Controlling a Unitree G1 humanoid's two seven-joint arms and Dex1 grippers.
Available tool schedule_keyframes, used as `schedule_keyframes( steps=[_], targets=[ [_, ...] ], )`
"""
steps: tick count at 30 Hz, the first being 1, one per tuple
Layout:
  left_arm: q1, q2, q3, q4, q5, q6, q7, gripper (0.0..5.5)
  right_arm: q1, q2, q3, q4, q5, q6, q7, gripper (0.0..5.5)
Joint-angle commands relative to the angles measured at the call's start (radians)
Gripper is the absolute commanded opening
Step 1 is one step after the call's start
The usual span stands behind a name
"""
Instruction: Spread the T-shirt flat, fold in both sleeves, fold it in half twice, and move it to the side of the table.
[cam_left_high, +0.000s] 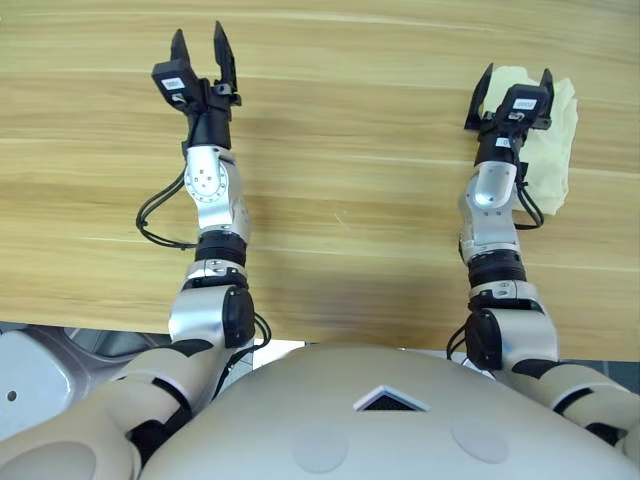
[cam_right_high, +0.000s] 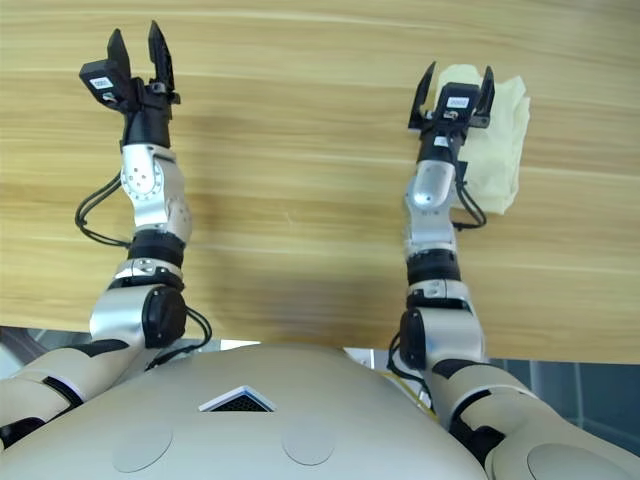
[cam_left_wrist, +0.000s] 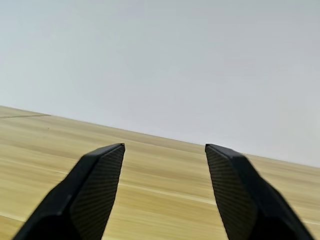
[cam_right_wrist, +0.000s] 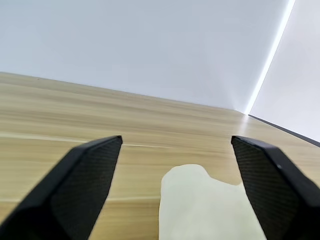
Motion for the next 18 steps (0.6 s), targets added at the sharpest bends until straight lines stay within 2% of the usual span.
schedule_keyframes(
  steps=[1,6,18],
  targets=[
    [-0.048,0.019,-0.01,0.13,0.015,-0.046,-0.035,2.99,-0.062,-0.036,-0.005,0.124,-0.021,-0.085,-0.009,4.04],
    [-0.09,0.06,0.015,0.256,0.032,-0.065,0.029,2.99,-0.152,-0.031,0.0,0.281,-0.022,-0.146,0.006,4.04],
    [-0.076,0.054,-0.012,0.264,0.068,-0.127,0.048,2.99,-0.176,-0.056,-0.013,0.374,-0.013,-0.243,0.001,4.04]
  ],
)
